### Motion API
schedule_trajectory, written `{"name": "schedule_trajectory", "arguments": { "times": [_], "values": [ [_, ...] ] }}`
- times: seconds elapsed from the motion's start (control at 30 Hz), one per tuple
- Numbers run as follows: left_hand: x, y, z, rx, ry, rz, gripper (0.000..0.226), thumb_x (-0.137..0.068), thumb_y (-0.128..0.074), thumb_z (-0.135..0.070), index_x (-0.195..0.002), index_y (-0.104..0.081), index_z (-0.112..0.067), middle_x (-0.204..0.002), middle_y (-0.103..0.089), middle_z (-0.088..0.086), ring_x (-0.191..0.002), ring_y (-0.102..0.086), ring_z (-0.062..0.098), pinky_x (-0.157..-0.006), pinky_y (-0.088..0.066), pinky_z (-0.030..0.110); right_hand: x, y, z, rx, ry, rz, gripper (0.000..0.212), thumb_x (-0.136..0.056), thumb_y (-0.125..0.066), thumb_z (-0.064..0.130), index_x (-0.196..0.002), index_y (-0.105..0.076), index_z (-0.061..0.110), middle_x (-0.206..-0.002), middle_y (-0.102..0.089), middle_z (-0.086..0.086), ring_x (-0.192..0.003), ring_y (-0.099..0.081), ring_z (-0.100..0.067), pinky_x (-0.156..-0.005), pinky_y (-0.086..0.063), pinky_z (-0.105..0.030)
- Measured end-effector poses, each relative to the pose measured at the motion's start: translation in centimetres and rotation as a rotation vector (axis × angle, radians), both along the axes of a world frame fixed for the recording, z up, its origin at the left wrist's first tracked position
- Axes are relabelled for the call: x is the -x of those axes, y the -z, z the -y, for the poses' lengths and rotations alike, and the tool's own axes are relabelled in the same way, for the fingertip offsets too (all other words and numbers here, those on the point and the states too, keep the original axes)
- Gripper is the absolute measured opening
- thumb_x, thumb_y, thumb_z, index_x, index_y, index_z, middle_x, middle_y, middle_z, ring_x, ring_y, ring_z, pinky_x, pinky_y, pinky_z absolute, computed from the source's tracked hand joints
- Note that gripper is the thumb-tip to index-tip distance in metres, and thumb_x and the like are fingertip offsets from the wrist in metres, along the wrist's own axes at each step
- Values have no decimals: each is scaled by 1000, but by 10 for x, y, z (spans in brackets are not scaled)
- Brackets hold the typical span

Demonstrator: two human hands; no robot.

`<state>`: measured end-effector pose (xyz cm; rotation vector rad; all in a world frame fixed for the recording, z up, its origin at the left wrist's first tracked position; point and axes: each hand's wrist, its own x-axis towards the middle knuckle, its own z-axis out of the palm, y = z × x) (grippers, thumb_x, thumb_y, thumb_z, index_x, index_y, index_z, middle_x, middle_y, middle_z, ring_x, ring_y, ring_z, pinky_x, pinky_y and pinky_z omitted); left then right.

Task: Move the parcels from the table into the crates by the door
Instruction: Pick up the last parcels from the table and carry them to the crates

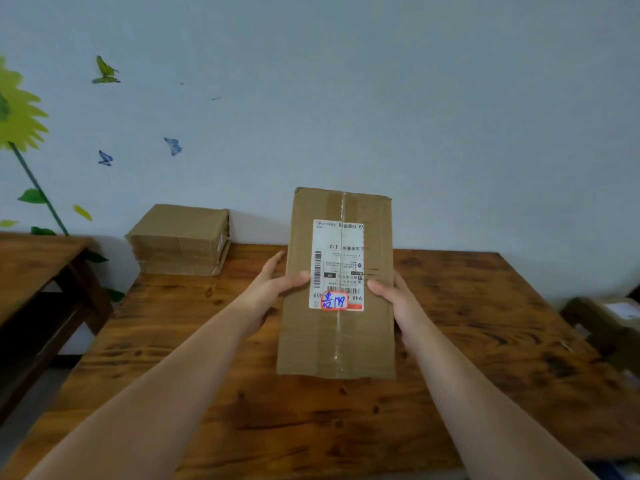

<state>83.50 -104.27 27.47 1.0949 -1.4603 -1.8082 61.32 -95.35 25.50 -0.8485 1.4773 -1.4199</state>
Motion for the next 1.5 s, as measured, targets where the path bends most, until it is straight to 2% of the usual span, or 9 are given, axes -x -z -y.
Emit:
{"name": "schedule_trajectory", "arguments": {
  "times": [0.2, 0.37, 0.5, 0.7, 0.83, 0.97, 1.17, 1.3, 1.5],
  "values": [
    [50, 15, -33, 4, 149, 79, 112, -50, -82, -42, -145, -24, -32, -121, -58, 2, -105, -58, 22, -96, -45, 46, 49, -4, -34, 20, 75, 59, 69, -63, -74, 30, -128, -53, 24, -104, -73, -3, -92, -71, -23, -78, -53, -40],
    [117, 16, -64, 8, 139, 48, 91, -67, -81, -28, -143, -31, -29, -109, -64, 0, -93, -64, 18, -73, -51, 35, 102, 2, -89, -39, 143, 46, 71, -62, -73, 42, -128, -52, 27, -108, -71, 3, -98, -67, -18, -78, -50, -36],
    [187, 15, -106, -7, 177, 34, 104, -51, -86, -39, -141, -34, -31, -112, -63, 2, -97, -62, 24, -77, -50, 40, 162, 7, -151, -71, 152, 22, 67, -59, -73, 50, -122, -55, 34, -106, -72, 9, -96, -68, -16, -82, -50, -36],
    [305, 27, -189, -45, 247, -25, 92, -52, -82, -40, -134, -42, -29, -110, -66, 0, -92, -65, 21, -67, -51, 33, 269, 7, -246, -51, 243, 16, 63, -59, -75, 46, -119, -57, 39, -100, -74, 8, -88, -71, -13, -71, -52, -33],
    [367, 33, -229, -89, 286, -39, 87, -51, -85, -35, -128, -46, -32, -103, -69, -1, -90, -67, 20, -72, -54, 37, 328, 9, -293, -94, 304, 13, 66, -63, -79, 45, -125, -57, 37, -119, -64, -4, -103, -65, -25, -90, -49, -47],
    [418, 35, -246, -96, 325, -19, 81, -52, -82, -42, -124, -47, -35, -100, -71, -2, -89, -69, 20, -81, -55, 45, 376, 13, -317, -107, 336, 45, 76, -62, -78, 45, -132, -52, 33, -111, -70, 1, -101, -66, -22, -82, -51, -43],
    [505, 40, -239, -59, 347, 23, 104, -39, -87, -52, -131, -43, -31, -115, -64, 1, -101, -62, 22, -88, -50, 44, 450, 32, -316, -121, 411, 113, 78, -71, -73, 39, -141, -39, 32, -125, -60, -2, -111, -58, -27, -99, -42, -55],
    [582, 47, -225, -78, 362, -15, 96, -42, -84, -53, -127, -45, -29, -117, -63, 4, -103, -61, 25, -92, -48, 47, 514, 34, -309, -89, 452, 144, 70, -75, -71, 30, -139, -42, 29, -124, -62, -4, -111, -59, -28, -98, -43, -56],
    [690, 48, -219, -132, 426, -33, 82, -51, -80, -50, -123, -46, -31, -107, -66, -1, -91, -66, 18, -64, -51, 30, 622, 30, -306, -101, 489, 181, 58, -76, -71, 24, -131, -52, 30, -114, -70, -4, -106, -65, -29, -94, -48, -55]
  ]
}}
